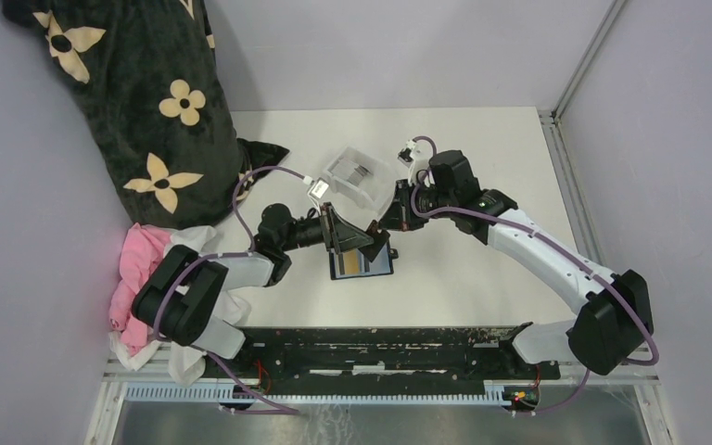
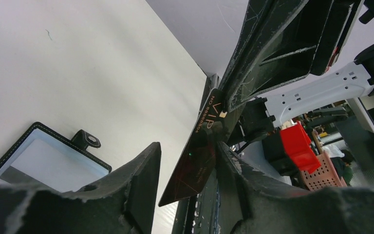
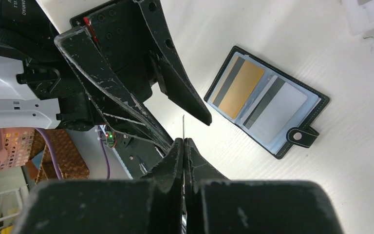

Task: Put the credit cards into the card holder
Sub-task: Pick up the credit card from the storage box.

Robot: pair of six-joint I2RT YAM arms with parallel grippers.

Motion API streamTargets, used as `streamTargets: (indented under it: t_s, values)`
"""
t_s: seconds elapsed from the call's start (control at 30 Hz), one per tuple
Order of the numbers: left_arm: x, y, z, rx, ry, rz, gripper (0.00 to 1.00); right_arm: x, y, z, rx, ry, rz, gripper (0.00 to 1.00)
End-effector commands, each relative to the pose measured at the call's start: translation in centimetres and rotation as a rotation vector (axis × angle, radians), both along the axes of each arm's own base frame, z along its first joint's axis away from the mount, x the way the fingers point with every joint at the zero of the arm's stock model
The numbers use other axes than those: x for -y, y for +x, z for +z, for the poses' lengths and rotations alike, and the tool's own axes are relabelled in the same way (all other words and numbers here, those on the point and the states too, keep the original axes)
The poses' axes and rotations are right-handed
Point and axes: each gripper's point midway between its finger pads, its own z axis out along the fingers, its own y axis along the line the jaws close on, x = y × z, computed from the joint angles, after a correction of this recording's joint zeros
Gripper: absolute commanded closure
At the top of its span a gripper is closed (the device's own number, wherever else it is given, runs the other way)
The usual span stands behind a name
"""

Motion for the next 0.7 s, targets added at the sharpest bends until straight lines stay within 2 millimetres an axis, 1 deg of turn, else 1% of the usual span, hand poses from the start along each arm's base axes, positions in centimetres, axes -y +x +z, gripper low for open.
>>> streamTargets:
  t_s: [0.0, 0.03, 0.07, 0.13, 0.23, 0.27, 0.3, 0.37, 0.4, 0.47, 0.5, 0.6, 0.67]
  values:
    - [0.4, -0.8, 1.4, 0.068, -0.048, -0.089, 0.51, -1.3, 0.3, 1.4, 0.011, 0.060, 0.042, 0.99]
    - [0.5, -1.0, 1.4, 0.064, -0.055, -0.102, 0.55, -1.3, 0.4, 1.2, 0.007, 0.057, 0.042, 0.99]
    - [0.6, -1.2, 1.4, 0.056, -0.064, -0.119, 0.63, -1.4, 0.6, 1.2, 0.004, 0.059, 0.041, 0.99]
    - [0.7, -1.5, 1.4, 0.041, -0.085, -0.149, 0.72, -1.5, 0.9, 1.0, -0.004, 0.058, 0.039, 0.99]
    - [0.7, -2.0, 1.5, 0.025, -0.122, -0.184, 0.91, -1.3, 1.3, 0.9, -0.007, 0.054, 0.032, 0.99]
    - [0.7, -2.2, 1.6, 0.023, -0.137, -0.193, 0.96, -1.2, 1.5, 1.0, -0.004, 0.052, 0.028, 0.99]
    - [0.7, -2.3, 1.9, 0.035, -0.159, -0.201, 0.97, -1.0, 1.8, 0.9, -0.004, 0.042, 0.017, 0.99]
    - [0.7, -2.4, 1.9, 0.014, -0.181, -0.207, 0.97, -0.4, 2.4, 0.9, 0.011, 0.018, -0.009, 0.97]
    - [0.7, -2.4, 2.1, 0.020, -0.196, -0.205, 0.97, 0.0, 2.6, 0.8, 0.018, -0.003, -0.026, 0.91]
    - [0.7, -1.9, 1.9, 0.003, -0.211, -0.174, 0.97, 0.9, 3.1, 0.9, 0.055, -0.042, -0.067, 0.72]
    - [0.6, -1.6, 1.7, -0.004, -0.215, -0.147, 0.97, 1.4, 3.4, 1.0, 0.076, -0.056, -0.091, 0.66]
    - [0.2, 0.0, 1.3, -0.023, -0.234, -0.018, 0.97, 2.6, 3.6, 1.2, 0.128, -0.074, -0.155, 0.55]
    - [-0.2, 1.0, 0.9, -0.047, -0.245, 0.069, 0.97, 3.4, 3.7, 1.0, 0.150, -0.088, -0.190, 0.51]
